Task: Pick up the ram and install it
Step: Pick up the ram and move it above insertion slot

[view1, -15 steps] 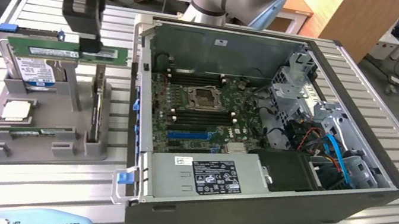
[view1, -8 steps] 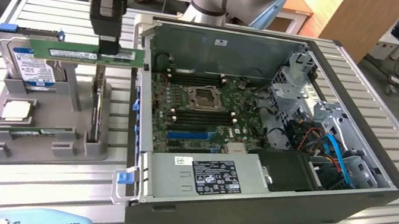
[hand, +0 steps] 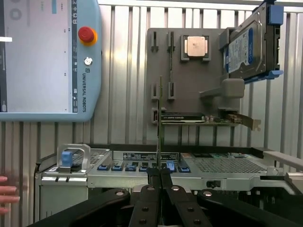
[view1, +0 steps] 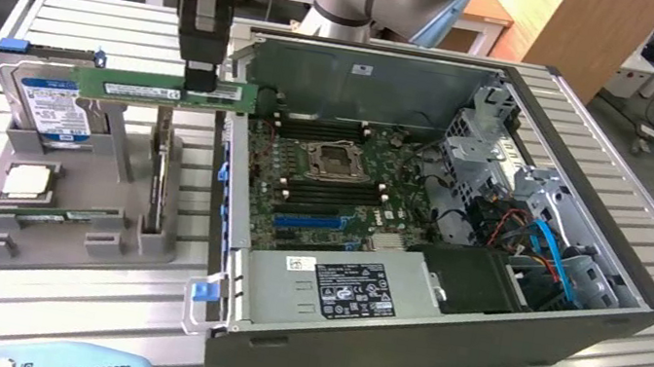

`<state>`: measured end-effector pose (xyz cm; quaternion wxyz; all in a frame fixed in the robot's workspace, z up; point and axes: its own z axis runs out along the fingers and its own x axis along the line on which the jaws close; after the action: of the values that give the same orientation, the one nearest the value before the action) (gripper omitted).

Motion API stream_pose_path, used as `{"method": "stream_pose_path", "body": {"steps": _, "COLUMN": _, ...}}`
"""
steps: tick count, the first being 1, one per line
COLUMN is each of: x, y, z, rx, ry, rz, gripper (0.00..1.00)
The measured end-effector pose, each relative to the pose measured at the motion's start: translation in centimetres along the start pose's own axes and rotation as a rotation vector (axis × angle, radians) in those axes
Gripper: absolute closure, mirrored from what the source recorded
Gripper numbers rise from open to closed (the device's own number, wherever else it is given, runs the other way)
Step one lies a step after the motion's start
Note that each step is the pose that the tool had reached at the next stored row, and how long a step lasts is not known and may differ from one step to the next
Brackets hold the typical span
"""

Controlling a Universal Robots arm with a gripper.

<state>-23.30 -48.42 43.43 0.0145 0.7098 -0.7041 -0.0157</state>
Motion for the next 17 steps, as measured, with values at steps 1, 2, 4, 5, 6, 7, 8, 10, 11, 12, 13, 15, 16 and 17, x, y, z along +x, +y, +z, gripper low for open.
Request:
{"method": "stream_pose_path", "body": {"steps": 1, "x": 0.00, "y": -0.08, "z": -0.01, "rx": 0.0000, "ry": 0.0001, "rz": 0.000, "gripper": 0.89}}
{"method": "stream_pose_path", "body": {"steps": 2, "x": 0.00, "y": -0.12, "z": 0.00, "rx": 0.0001, "ry": 0.0000, "rz": 0.000, "gripper": 0.89}}
{"method": "stream_pose_path", "body": {"steps": 4, "x": 0.00, "y": -0.13, "z": 0.00, "rx": 0.0000, "ry": 0.0001, "rz": 0.000, "gripper": 0.89}}
{"method": "stream_pose_path", "body": {"steps": 5, "x": 0.00, "y": -0.14, "z": 0.00, "rx": 0.0000, "ry": 0.0000, "rz": 0.000, "gripper": 0.89}}
{"method": "stream_pose_path", "body": {"steps": 6, "x": 0.00, "y": -0.15, "z": 0.00, "rx": 0.0000, "ry": 0.0001, "rz": 0.000, "gripper": 0.89}}
{"method": "stream_pose_path", "body": {"steps": 7, "x": 0.00, "y": -0.16, "z": 0.01, "rx": 0.0000, "ry": 0.0001, "rz": 0.000, "gripper": 0.89}}
{"method": "stream_pose_path", "body": {"steps": 8, "x": 0.00, "y": -0.19, "z": 0.01, "rx": 0.0001, "ry": 0.0000, "rz": 0.000, "gripper": 0.89}}
{"method": "stream_pose_path", "body": {"steps": 10, "x": 0.00, "y": -0.21, "z": 0.02, "rx": 0.0000, "ry": 0.0000, "rz": 0.000, "gripper": 0.89}}
{"method": "stream_pose_path", "body": {"steps": 11, "x": 0.00, "y": -0.22, "z": 0.03, "rx": 0.0000, "ry": 0.0000, "rz": 0.000, "gripper": 0.89}}
{"method": "stream_pose_path", "body": {"steps": 12, "x": 0.00, "y": -0.23, "z": 0.03, "rx": 0.0000, "ry": 0.0001, "rz": 0.000, "gripper": 0.89}}
{"method": "stream_pose_path", "body": {"steps": 13, "x": 0.00, "y": -0.24, "z": 0.04, "rx": 0.0000, "ry": 0.0000, "rz": 0.000, "gripper": 0.89}}
{"method": "stream_pose_path", "body": {"steps": 15, "x": 0.00, "y": -0.27, "z": 0.04, "rx": 0.0000, "ry": 0.0001, "rz": 0.000, "gripper": 0.89}}
{"method": "stream_pose_path", "body": {"steps": 16, "x": 0.00, "y": -0.27, "z": 0.05, "rx": 0.0000, "ry": 0.0000, "rz": 0.000, "gripper": 0.89}}
{"method": "stream_pose_path", "body": {"steps": 17, "x": 0.00, "y": -0.28, "z": 0.06, "rx": 0.0001, "ry": 0.0000, "rz": 0.000, "gripper": 0.89}}
